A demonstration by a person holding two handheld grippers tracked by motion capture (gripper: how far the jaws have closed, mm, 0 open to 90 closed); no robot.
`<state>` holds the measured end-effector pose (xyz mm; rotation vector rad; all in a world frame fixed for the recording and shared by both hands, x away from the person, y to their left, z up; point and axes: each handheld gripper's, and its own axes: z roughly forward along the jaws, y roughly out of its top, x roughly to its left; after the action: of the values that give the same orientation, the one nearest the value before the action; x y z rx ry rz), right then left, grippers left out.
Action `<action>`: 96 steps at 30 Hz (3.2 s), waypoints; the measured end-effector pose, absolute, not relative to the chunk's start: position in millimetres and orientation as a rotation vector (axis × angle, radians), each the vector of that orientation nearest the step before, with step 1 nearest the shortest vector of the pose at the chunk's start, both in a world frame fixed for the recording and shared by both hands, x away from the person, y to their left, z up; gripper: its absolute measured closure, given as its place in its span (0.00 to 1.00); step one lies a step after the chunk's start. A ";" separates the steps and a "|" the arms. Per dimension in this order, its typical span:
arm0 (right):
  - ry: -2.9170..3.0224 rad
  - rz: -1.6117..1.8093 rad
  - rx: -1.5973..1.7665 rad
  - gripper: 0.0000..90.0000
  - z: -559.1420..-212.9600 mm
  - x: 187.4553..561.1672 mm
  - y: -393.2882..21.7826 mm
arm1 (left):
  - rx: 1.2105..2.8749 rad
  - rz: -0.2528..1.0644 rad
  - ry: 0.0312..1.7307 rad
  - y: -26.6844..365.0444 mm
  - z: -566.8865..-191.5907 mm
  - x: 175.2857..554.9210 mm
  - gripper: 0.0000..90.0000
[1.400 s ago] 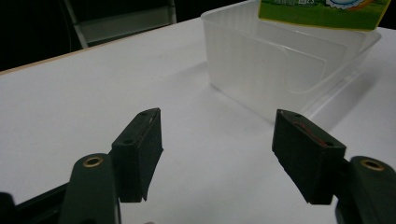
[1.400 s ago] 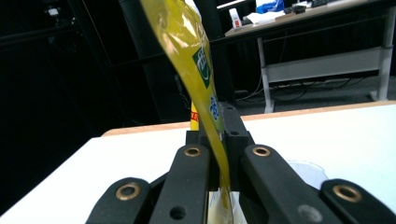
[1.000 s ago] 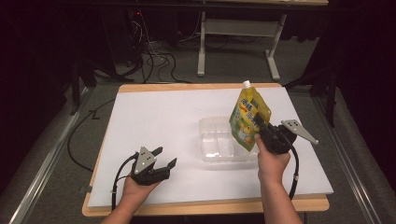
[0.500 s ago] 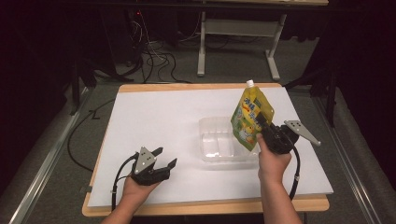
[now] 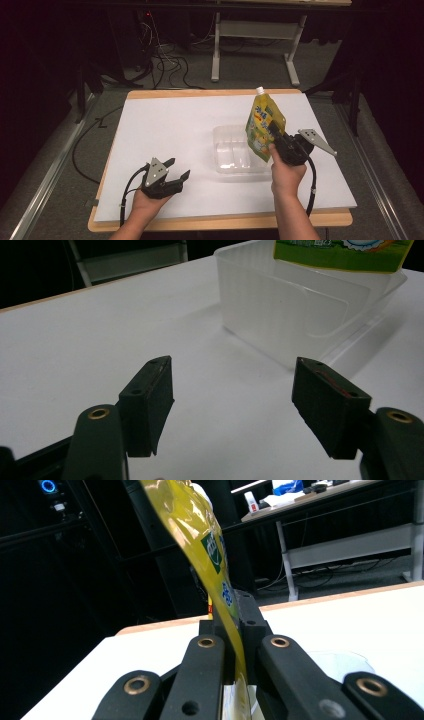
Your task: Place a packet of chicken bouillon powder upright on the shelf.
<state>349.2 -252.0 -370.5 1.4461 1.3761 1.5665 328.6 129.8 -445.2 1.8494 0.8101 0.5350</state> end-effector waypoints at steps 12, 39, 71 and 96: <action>1.391 1.570 1.467 1.00 -376.2 350.7 -247.3 | 1.851 0.537 0.807 130.4 -444.6 328.8 0.37; 1.566 1.452 1.332 0.97 -404.1 348.6 -250.7 | 1.802 0.564 0.870 160.5 -442.6 319.6 0.36; 1.792 1.409 1.200 0.32 -390.6 321.1 -262.3 | 1.789 0.544 0.912 168.1 -444.4 332.4 0.36; 1.588 1.289 1.418 0.38 -433.0 305.1 -385.2 | 1.801 0.537 1.029 183.6 -455.1 340.5 0.36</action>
<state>305.1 -385.2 -433.0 1.4176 1.5883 1.2892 340.5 183.6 -455.1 1.8013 1.0289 0.5373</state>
